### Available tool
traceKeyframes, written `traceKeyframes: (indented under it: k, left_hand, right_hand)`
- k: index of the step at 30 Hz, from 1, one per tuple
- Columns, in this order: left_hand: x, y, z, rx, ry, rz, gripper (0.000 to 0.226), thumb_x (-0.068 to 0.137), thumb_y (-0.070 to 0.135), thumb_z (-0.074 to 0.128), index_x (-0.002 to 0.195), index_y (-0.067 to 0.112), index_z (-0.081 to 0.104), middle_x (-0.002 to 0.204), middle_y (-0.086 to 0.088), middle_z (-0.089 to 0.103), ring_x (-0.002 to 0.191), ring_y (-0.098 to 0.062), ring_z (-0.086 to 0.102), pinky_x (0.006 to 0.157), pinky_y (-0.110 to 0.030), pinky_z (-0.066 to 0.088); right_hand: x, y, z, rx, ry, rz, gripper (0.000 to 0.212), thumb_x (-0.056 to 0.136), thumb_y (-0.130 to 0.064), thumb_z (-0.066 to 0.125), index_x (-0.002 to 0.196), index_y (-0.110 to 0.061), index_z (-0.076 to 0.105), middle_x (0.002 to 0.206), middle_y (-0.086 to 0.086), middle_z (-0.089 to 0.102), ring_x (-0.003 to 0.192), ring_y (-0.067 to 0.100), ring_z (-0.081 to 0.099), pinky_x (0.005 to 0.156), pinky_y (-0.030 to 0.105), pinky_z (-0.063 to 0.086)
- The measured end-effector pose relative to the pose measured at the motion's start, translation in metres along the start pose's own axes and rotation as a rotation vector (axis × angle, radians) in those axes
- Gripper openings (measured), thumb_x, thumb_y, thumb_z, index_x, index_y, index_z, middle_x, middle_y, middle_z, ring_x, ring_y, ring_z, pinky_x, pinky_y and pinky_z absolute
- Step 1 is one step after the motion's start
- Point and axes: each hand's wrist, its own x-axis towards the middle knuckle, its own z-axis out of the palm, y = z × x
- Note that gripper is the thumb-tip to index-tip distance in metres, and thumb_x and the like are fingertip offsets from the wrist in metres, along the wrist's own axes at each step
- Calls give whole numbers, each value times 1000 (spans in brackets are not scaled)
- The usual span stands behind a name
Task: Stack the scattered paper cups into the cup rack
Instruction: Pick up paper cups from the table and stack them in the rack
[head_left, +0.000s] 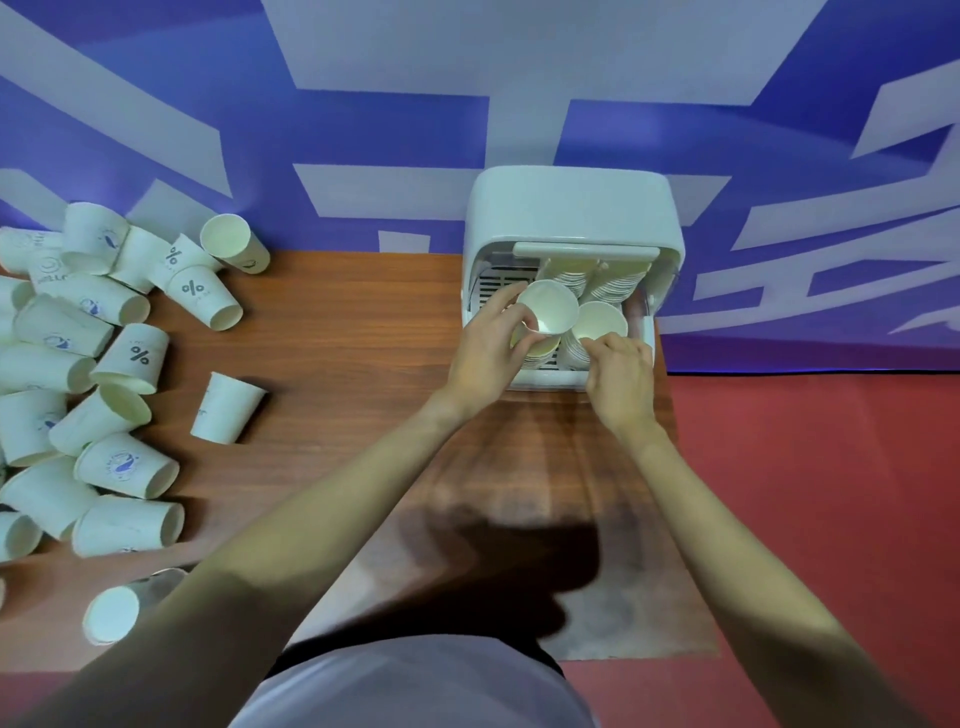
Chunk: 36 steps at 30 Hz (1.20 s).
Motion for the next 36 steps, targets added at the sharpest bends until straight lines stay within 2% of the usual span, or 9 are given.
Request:
traceKeyframes:
  k: [6, 9, 12, 15, 20, 29, 33, 34, 36]
  left_hand:
    - [-10, -15, 16, 203, -163, -30, 16, 90, 13, 60, 91, 2, 72, 143, -15, 45, 115, -29, 59, 87, -28, 45]
    - [-15, -24, 23, 258, -186, -60, 20, 93, 12, 55, 101, 2, 70, 148, -14, 39, 130, -29, 45, 99, -34, 43]
    - [-15, -25, 19, 283, -208, -121, 35, 94, 18, 55, 126, 5, 56, 149, -16, 36, 138, -30, 33, 112, -37, 31]
    - [-25, -25, 0, 250, -158, -145, 47, 94, 20, 55, 138, 7, 44, 149, -16, 36, 139, -29, 31, 115, -36, 27]
    - [-74, -48, -63, 244, -22, -244, 42, 93, 20, 55, 132, 8, 50, 146, -15, 40, 135, -30, 36, 114, -37, 28]
    - [-181, -125, -199, 389, 215, -534, 37, 86, 13, 58, 122, 3, 56, 135, -16, 49, 127, -30, 43, 107, -41, 35]
    - [-216, -154, -248, 419, 358, -703, 36, 81, 5, 58, 116, -3, 58, 123, -20, 55, 114, -37, 50, 96, -43, 40]
    - [-224, -161, -258, 434, 364, -738, 36, 80, 4, 59, 115, -4, 58, 120, -22, 56, 110, -39, 52, 94, -44, 41]
    - [-238, -176, -276, 448, 349, -825, 37, 80, 6, 60, 115, -6, 56, 118, -24, 56, 109, -40, 52, 94, -44, 41]
  right_hand:
    - [0, 1, -1, -16, -56, -29, 33, 86, 8, 48, 107, -7, 68, 87, 11, 62, 85, 31, 57, 95, 35, 32]
    - [0, -3, -7, 25, -72, -26, 28, 89, 4, 46, 107, -5, 65, 93, 12, 62, 92, 32, 57, 96, 35, 32]
    - [-4, -13, -15, 87, -42, -34, 32, 91, -3, 49, 122, -4, 57, 110, 13, 60, 105, 31, 53, 101, 38, 31]
    - [-12, -30, -19, 137, 16, -69, 33, 91, -6, 51, 123, -3, 55, 116, 14, 57, 110, 31, 51, 101, 38, 31]
    - [-29, -85, -13, 195, 39, -181, 33, 87, -6, 55, 120, -3, 56, 114, 15, 59, 106, 34, 53, 96, 42, 38]
    - [-60, -231, 38, 209, -408, -430, 45, 95, -21, 48, 139, -12, 40, 136, 5, 45, 124, 25, 44, 104, 40, 35]
    - [-53, -298, 53, 207, -543, -477, 49, 97, -19, 47, 144, -11, 34, 143, 8, 39, 131, 27, 40, 109, 43, 33]
    - [-49, -317, 51, 206, -573, -483, 51, 97, -18, 47, 145, -9, 31, 144, 9, 38, 133, 28, 38, 110, 42, 32]
    - [-39, -356, 51, 196, -681, -504, 53, 100, -11, 40, 148, -2, 20, 150, 14, 30, 138, 29, 31, 110, 30, 24]
